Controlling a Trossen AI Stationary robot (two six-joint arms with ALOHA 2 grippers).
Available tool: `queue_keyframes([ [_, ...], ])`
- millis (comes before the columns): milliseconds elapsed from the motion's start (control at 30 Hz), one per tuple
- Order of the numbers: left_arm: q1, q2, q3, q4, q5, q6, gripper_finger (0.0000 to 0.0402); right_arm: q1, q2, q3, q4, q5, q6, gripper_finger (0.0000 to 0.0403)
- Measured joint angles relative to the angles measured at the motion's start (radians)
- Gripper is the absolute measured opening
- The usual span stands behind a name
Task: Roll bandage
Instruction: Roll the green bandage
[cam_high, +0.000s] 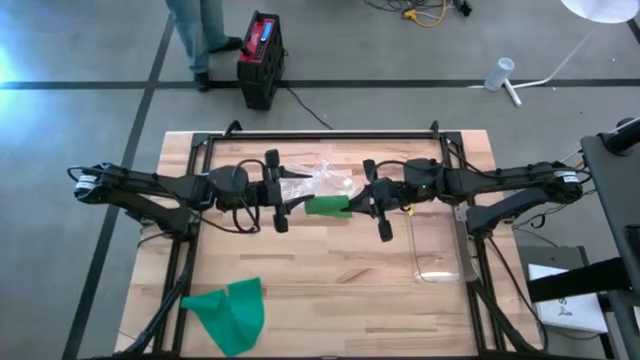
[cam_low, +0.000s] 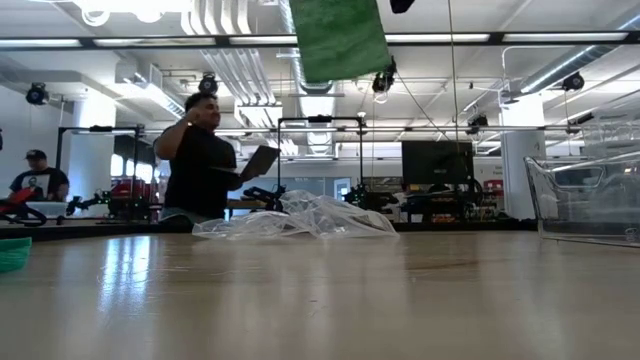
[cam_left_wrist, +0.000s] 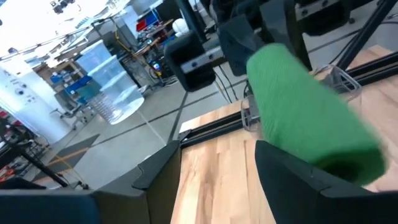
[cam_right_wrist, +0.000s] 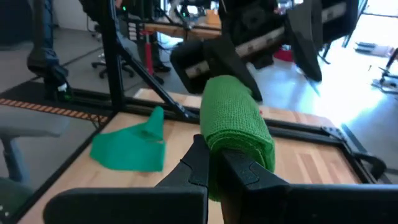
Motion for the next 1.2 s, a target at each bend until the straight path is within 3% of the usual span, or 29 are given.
queue_keyframes([
  [300,0.0,0.001,-0.001,0.009,0.016,-0.014,0.0206,0.0,-0.001,0.019,0.01,-0.025,-0.018,0.0003],
  [633,0.0,-0.027,-0.023,0.012,0.111,-0.007,0.022,0.004,-0.014,0.019,0.092,-0.023,-0.019,0.0003],
  [1000,0.001,-0.094,-0.249,0.232,0.144,-0.194,0.0216,0.006,-0.06,0.019,0.111,0.006,-0.03,0.0003],
  [1200,0.001,-0.084,-0.3,0.388,0.137,-0.236,0.0232,0.006,-0.032,0.019,0.133,0.006,-0.037,0.0003],
])
